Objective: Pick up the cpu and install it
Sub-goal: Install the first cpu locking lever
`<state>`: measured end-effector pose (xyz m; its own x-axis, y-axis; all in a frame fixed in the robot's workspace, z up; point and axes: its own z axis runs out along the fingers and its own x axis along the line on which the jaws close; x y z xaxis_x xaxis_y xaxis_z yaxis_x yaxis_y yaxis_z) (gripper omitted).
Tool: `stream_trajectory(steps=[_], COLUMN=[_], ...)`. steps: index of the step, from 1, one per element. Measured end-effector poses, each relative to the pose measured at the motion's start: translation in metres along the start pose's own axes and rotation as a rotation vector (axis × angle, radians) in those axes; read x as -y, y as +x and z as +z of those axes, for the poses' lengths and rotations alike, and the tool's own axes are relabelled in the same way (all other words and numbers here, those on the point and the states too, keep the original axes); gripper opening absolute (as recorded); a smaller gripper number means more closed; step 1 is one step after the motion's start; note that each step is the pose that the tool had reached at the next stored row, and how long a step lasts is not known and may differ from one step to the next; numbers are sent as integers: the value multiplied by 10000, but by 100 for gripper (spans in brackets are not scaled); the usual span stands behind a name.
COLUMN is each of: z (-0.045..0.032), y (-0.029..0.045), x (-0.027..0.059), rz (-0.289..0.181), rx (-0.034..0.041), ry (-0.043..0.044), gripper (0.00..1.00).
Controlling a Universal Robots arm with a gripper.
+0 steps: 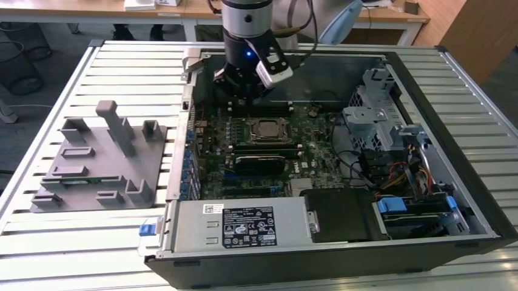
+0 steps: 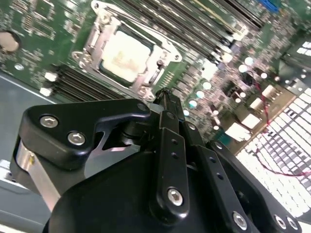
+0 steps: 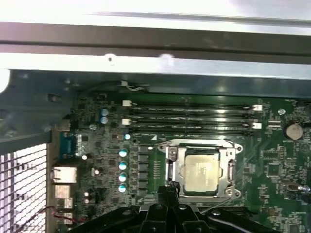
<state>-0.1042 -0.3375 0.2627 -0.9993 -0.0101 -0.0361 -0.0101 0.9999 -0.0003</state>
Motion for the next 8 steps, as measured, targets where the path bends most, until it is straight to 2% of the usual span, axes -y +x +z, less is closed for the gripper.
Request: stream_trajectory(steps=[8], z=[6], y=[236], x=[-4], rz=[-22], rx=[1], ry=[-2], gripper=[11])
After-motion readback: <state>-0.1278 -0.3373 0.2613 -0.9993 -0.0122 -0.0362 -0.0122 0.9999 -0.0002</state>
